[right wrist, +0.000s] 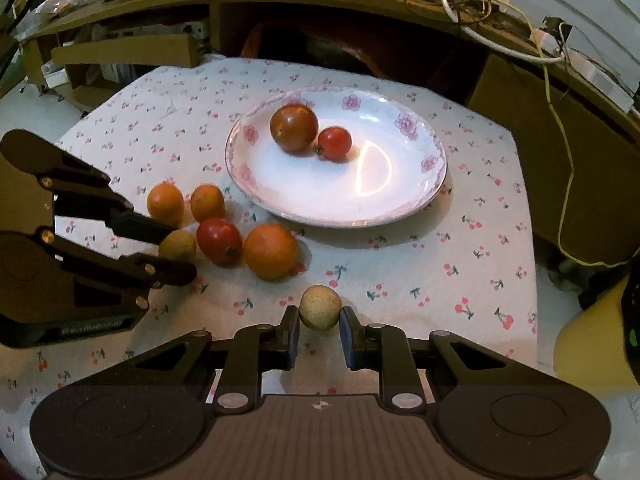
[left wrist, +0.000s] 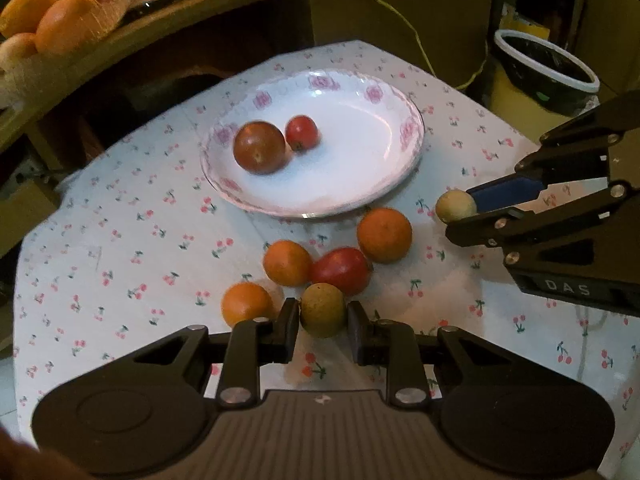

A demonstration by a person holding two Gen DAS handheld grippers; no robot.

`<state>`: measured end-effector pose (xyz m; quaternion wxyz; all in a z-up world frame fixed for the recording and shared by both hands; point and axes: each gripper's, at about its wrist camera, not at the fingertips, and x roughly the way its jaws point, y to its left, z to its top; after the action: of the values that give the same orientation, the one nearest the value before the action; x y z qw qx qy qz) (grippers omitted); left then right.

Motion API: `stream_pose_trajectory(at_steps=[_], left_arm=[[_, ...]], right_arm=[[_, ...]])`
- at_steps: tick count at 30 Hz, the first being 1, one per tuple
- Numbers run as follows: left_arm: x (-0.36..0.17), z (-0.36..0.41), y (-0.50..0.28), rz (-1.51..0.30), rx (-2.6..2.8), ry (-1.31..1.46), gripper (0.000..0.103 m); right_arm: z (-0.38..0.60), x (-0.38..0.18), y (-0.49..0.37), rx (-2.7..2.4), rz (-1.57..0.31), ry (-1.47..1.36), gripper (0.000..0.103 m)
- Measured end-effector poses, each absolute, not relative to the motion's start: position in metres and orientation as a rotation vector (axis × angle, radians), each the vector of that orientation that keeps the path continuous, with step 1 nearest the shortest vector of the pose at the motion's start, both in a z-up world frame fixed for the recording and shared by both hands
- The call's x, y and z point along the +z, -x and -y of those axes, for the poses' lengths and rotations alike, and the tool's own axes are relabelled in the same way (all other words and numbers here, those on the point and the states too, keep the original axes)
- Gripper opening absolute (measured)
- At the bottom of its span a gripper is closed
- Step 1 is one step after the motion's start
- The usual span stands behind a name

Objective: Organize fruits
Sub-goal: 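Carry both tan fruits over the plate and open both tools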

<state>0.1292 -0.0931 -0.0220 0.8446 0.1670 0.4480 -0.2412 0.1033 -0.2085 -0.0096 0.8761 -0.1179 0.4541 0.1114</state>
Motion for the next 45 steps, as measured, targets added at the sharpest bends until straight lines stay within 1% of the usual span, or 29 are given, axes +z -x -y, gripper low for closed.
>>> stream_pose_trajectory(at_steps=[18, 45], left_arm=[[-0.006, 0.103, -0.156, -0.870, -0.406, -0.385, 0.032], [-0.010, 0.121, -0.181, -0.865, -0.400, -0.363, 0.032]], right_arm=[[0.198, 0.006, -0.134, 0.188, -0.860, 0.233, 0.022], [0.209, -0.001, -0.167, 0.164, -0.884, 0.163, 0.022]])
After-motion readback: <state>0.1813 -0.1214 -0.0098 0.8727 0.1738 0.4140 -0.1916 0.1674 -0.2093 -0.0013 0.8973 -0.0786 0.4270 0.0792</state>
